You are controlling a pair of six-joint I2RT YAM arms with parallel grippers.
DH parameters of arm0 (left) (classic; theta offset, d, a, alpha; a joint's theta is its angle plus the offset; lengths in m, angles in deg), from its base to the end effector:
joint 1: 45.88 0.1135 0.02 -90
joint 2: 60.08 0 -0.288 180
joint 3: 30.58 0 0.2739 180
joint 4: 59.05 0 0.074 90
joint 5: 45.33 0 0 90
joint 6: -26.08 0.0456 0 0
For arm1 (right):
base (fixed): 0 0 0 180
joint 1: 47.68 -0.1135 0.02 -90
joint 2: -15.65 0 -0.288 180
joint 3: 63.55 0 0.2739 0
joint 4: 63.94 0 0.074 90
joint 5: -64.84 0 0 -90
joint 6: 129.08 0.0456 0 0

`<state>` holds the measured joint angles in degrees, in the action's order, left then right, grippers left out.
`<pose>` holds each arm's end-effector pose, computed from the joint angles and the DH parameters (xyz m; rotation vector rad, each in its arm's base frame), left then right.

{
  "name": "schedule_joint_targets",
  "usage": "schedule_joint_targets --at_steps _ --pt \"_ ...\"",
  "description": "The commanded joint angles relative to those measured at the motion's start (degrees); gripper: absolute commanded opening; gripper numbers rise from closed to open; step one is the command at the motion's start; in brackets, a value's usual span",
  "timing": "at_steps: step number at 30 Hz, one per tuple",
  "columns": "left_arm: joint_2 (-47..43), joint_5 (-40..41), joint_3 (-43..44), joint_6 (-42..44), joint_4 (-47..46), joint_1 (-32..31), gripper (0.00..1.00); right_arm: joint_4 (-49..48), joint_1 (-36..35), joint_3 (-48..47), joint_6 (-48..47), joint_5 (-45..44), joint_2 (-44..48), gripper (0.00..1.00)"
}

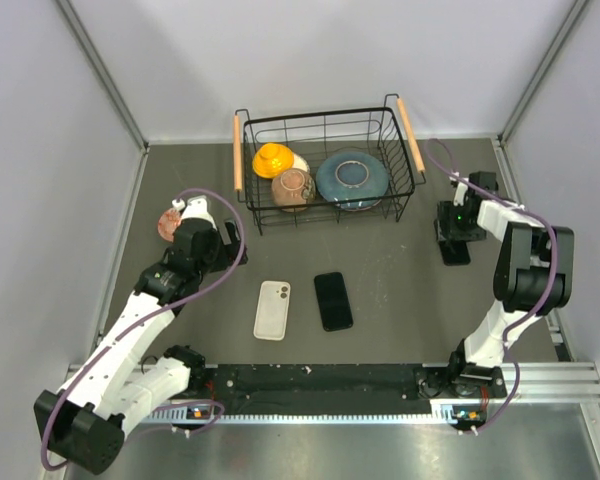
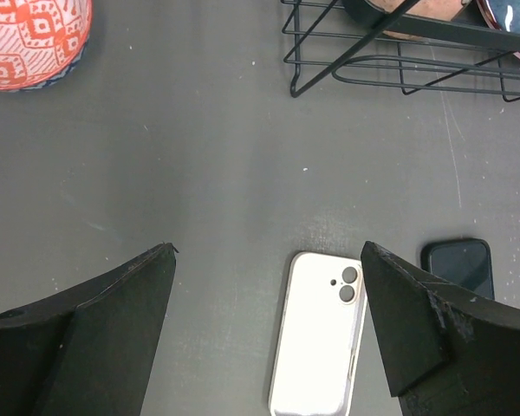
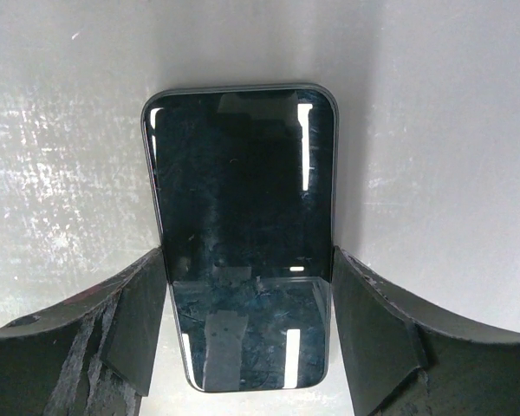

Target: Put the phone into the phone case

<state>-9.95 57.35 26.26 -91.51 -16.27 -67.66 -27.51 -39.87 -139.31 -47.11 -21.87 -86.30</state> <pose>0.1924 -0.0661 0.2968 -0.2346 2.1806 -0.2442 0.3772 -0.0491 0.1682 -0.0237 2.6605 -0.0136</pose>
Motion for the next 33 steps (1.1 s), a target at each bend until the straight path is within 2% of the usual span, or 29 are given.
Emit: schedule_joint_targets --at_steps 1,6,14,21,33 --pt "0.2 -2.1 -0.2 0.0 -1.2 0.2 0.93 1.9 -2.0 1.8 2.3 0.8 4.2 0.53" --pt "1.5 -5.1 0.4 0.8 -0.8 0.2 0.91 2.4 -5.9 6.2 4.8 -1.1 9.4 0.51" --pt "1.2 -12.4 -0.4 2.6 -0.7 0.2 0.82 3.1 -10.8 13.5 10.0 -4.8 16.7 0.47" --pt "1.7 -23.0 -2.1 4.0 -3.1 0.2 0.77 3.4 -15.4 17.8 12.9 -8.3 24.0 0.43" --pt "6.5 -27.9 1.2 3.8 -1.5 0.2 0.72 3.8 -23.4 21.2 13.9 -4.6 35.7 0.39"
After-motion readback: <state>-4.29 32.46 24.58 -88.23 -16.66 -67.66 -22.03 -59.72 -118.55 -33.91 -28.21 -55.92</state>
